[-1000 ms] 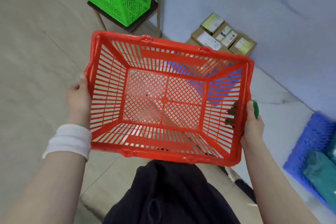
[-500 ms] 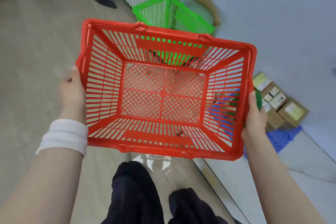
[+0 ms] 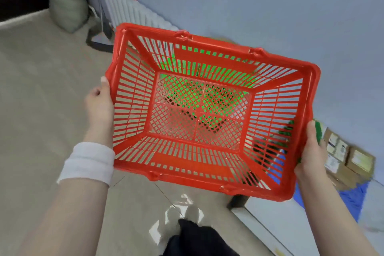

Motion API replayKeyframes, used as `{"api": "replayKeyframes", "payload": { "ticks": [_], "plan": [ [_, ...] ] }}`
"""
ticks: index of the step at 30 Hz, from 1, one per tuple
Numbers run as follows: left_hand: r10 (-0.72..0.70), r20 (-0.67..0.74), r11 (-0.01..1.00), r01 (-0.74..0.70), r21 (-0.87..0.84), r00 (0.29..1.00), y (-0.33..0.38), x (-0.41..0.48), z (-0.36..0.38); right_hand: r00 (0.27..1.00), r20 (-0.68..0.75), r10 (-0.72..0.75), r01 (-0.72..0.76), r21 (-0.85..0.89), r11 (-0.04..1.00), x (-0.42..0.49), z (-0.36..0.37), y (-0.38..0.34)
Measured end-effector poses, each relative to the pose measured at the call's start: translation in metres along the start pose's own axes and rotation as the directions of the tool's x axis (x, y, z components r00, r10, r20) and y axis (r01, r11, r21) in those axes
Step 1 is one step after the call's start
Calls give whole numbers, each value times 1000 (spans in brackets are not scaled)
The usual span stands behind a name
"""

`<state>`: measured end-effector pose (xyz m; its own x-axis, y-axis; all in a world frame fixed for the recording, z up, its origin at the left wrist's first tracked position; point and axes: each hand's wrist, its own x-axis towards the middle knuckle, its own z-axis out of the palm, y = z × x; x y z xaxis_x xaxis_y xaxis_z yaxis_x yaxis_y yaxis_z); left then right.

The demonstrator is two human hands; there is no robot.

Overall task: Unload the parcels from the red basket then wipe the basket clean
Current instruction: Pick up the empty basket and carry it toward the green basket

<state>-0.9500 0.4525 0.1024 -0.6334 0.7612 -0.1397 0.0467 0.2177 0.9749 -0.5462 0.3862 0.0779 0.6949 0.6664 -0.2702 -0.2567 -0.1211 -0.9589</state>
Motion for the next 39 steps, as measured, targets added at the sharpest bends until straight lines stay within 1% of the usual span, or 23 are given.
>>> {"api": "replayKeyframes", "payload": {
  "ticks": [3, 6, 8, 12, 16, 19, 24, 26, 28, 30, 35, 39],
  "plan": [
    [21, 69, 1000, -20, -10, 997, 17, 48, 38, 997, -53, -52, 55, 58, 997, 24, 30, -3],
    [61, 110, 998, -61, -9, 992, 39, 88, 79, 984, -143, -106, 119, 91, 989, 48, 64, -7],
    [80, 123, 996, -84, 29, 989, 52, 114, 102, 978, -182, -99, 117, 89, 989, 62, 83, -12],
    [81, 171, 995, -89, 37, 982, 70, 159, 145, 974, -209, -92, 113, 89, 990, 90, 113, -19],
    [125, 218, 980, -155, 127, 968, 71, 199, 186, 966, -237, -99, 124, 93, 988, 112, 141, -20],
    [106, 264, 979, -147, 144, 959, 61, 238, 219, 960, -273, -63, 84, 65, 994, 128, 158, -7],
    [69, 326, 955, -157, 252, 943, 46, 302, 274, 902, -432, -21, 21, -6, 1000, 149, 204, 8],
    [40, 347, 954, -140, 267, 937, 43, 324, 290, 889, -457, -25, -5, -66, 998, 157, 222, 14],
    [45, 369, 944, -160, 288, 928, 36, 342, 304, 868, -496, -15, -55, -126, 991, 167, 230, 25],
    [58, 397, 935, -189, 300, 916, 28, 356, 318, 862, -506, 10, -101, -153, 983, 171, 239, 30],
    [-32, 452, 924, -147, 354, 891, 5, 373, 349, 845, -535, 0, -180, -285, 941, 187, 249, 50],
    [-125, 438, 907, -76, 414, 890, -12, 380, 368, 805, -593, 5, -259, -344, 903, 204, 254, 61]
  ]
}}
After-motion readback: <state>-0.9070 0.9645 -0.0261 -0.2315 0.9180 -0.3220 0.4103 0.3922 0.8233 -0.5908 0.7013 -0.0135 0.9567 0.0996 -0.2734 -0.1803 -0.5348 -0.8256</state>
